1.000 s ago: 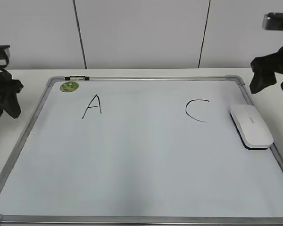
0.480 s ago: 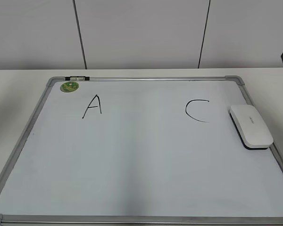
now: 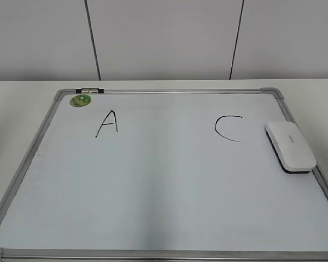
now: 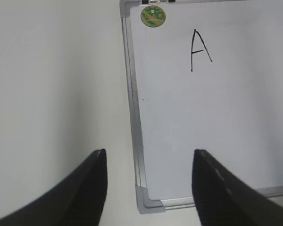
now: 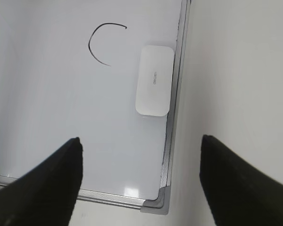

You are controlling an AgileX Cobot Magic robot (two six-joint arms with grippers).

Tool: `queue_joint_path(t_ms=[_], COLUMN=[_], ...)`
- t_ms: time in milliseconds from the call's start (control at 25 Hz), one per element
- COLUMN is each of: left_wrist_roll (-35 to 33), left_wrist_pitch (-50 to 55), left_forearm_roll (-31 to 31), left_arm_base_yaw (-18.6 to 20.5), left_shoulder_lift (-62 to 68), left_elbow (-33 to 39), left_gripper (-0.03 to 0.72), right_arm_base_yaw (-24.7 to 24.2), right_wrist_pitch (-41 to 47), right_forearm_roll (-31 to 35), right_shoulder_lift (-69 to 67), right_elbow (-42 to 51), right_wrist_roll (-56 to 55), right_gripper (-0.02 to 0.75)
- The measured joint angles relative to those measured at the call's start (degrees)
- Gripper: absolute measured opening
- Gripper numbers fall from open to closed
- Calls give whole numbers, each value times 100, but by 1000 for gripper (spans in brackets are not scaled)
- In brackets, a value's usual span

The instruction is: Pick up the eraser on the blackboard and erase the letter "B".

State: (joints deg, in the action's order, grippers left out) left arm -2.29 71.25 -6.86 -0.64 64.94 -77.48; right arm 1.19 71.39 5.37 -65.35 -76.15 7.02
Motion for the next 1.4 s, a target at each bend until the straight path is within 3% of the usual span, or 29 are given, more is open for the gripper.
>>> queue_joint_path(t_ms=[400,960,1400], left_wrist_roll=[99,311,322], left_wrist_pitch=[67,101,-241], left_forearm_roll=[-43,184,412], left_arm_base_yaw=[-526,-548,-548], left_shoulder_lift=[-1647,-3461,-3707], left_elbow=[1668,3295,4559], left_gripper=[417,417,417], right_arm_base_yaw=[0,0,0], right_wrist_pitch=[66,125,100], right_forearm_roll=[63,-52,-160], right_shoulder_lift=[1717,4383,4773], right_elbow=[605,3267,4477], right_wrist_roll=[-11,-33,-33], right_gripper=[592,591,591])
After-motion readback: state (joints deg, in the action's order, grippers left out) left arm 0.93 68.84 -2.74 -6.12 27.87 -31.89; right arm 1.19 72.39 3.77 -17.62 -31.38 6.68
